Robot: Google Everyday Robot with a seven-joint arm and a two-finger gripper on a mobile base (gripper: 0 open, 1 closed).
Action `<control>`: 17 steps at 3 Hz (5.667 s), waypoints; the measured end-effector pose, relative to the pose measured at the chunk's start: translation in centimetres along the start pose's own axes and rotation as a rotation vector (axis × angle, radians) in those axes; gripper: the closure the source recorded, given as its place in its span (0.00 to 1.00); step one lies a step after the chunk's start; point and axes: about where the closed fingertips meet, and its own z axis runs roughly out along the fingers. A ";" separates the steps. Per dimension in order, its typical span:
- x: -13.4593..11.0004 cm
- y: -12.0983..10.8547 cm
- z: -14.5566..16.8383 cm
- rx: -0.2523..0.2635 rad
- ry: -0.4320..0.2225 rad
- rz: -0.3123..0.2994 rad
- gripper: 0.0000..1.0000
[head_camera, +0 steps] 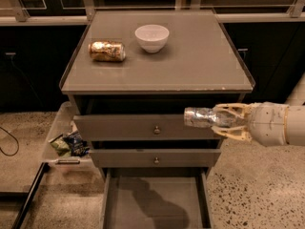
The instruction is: Pick redbull can from bottom drawer and place on counter
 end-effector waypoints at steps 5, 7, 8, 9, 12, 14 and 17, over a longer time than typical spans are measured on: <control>-7.0 -12.6 3.3 0.028 -0.139 -0.074 1.00; -5.1 -19.5 5.7 0.055 -0.179 0.081 1.00; -3.5 -21.4 7.0 0.077 -0.108 0.125 1.00; -1.9 -22.7 8.2 0.089 -0.013 0.155 1.00; 5.3 -22.2 11.5 0.049 0.111 0.307 1.00; 6.5 -21.4 12.8 0.026 0.108 0.339 0.81; 6.5 -21.4 12.8 0.026 0.108 0.339 0.13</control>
Offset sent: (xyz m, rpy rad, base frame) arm -0.0092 0.0150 -0.0055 0.0823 -0.0029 0.0491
